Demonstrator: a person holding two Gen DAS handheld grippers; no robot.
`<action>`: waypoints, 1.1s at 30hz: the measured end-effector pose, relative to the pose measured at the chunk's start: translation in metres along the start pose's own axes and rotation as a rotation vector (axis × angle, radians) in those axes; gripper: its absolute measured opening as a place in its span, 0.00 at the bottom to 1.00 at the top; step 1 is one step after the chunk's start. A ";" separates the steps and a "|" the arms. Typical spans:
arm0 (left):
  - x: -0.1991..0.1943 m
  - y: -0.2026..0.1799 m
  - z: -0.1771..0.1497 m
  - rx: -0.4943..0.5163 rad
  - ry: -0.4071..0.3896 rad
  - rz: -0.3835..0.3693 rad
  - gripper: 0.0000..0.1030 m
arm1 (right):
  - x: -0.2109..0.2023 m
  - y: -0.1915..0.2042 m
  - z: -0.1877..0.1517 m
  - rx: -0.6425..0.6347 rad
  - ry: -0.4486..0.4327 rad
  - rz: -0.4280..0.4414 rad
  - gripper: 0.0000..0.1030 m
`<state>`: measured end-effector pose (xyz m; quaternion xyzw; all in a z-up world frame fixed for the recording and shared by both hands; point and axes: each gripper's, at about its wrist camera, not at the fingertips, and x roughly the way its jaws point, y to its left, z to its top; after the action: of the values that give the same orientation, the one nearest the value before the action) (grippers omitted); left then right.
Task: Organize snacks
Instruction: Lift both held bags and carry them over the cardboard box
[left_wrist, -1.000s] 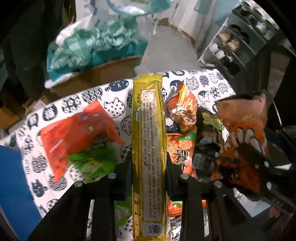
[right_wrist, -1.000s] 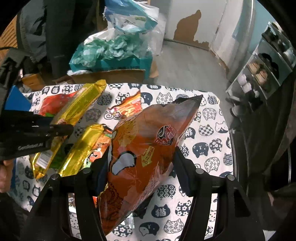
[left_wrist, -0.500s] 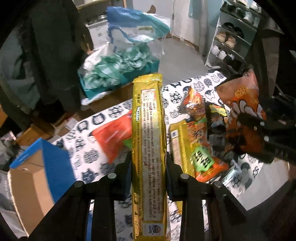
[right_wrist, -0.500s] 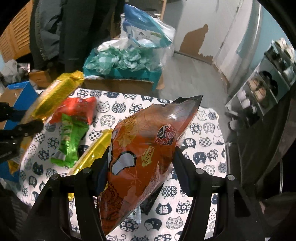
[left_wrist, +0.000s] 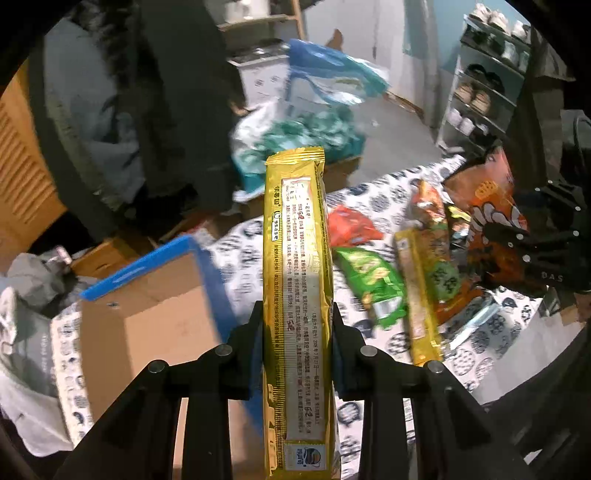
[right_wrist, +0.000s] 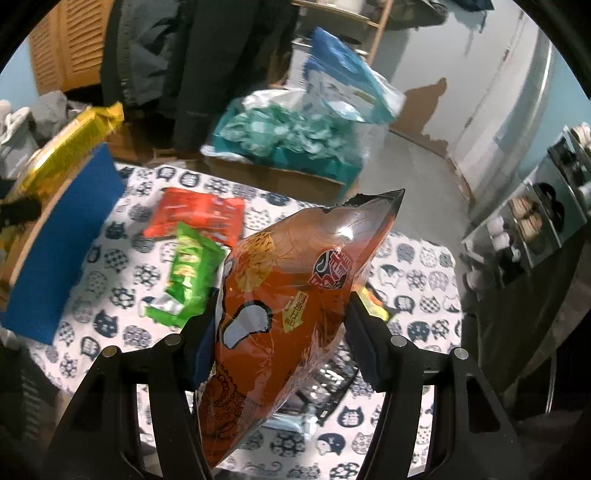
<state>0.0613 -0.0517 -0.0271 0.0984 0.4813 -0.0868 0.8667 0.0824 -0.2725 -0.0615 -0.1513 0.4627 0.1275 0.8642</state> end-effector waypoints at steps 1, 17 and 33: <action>-0.005 0.008 -0.003 -0.012 -0.010 0.007 0.29 | -0.001 0.006 0.002 -0.008 -0.002 0.007 0.61; -0.014 0.115 -0.059 -0.176 -0.024 0.098 0.29 | -0.028 0.116 0.062 -0.113 -0.074 0.183 0.61; 0.013 0.175 -0.110 -0.287 0.053 0.116 0.29 | -0.015 0.247 0.102 -0.315 -0.037 0.333 0.61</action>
<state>0.0214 0.1445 -0.0795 0.0036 0.5048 0.0357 0.8625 0.0627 -0.0075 -0.0307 -0.2037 0.4395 0.3416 0.8053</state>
